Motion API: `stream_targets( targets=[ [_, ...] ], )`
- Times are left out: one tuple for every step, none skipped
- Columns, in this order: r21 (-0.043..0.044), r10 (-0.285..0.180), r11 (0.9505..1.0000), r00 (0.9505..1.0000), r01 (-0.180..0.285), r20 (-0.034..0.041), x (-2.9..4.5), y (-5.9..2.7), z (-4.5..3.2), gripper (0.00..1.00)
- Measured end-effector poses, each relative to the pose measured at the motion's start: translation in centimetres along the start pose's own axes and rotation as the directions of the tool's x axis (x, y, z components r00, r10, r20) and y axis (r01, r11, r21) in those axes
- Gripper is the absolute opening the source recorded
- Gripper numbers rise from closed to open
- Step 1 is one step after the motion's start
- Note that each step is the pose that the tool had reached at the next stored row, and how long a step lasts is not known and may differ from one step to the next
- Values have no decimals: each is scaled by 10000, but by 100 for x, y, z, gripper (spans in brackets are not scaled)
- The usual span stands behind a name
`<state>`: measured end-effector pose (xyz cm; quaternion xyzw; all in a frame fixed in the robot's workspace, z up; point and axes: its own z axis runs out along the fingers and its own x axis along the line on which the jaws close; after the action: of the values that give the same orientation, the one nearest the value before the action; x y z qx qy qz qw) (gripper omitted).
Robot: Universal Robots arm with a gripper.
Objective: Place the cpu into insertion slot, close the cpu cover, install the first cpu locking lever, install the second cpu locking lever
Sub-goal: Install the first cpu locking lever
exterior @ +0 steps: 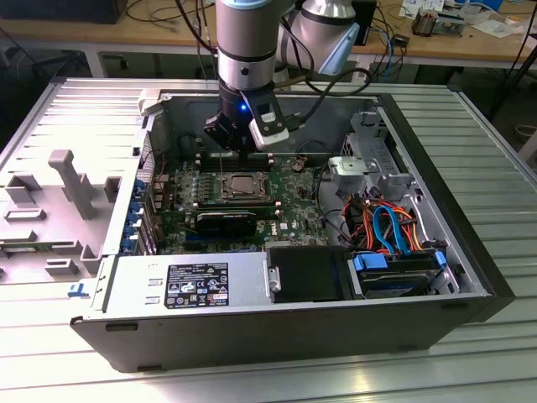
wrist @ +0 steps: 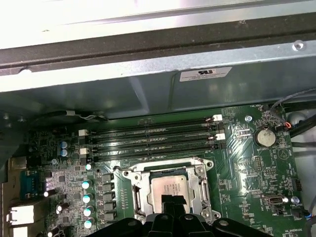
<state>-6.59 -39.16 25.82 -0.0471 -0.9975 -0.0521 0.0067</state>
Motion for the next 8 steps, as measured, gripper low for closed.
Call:
stream_targets(
  targets=[
    [4,-172,9999,9999,172,-19,0,0,0,11],
    [5,-290,9996,9996,290,-30,0,0,0,11],
    [7,-412,9992,9991,412,-43,0,0,0,11],
    [8,-515,9987,9987,515,-53,0,0,0,11],
    [8,-520,9986,9986,520,-54,0,0,0,11],
    [7,-521,9986,9986,521,-54,0,0,1,11],
    [7,-522,9986,9986,522,-54,1,0,1,11],
    [5,-523,9986,9986,523,-53,7,0,2,11]
  ],
)
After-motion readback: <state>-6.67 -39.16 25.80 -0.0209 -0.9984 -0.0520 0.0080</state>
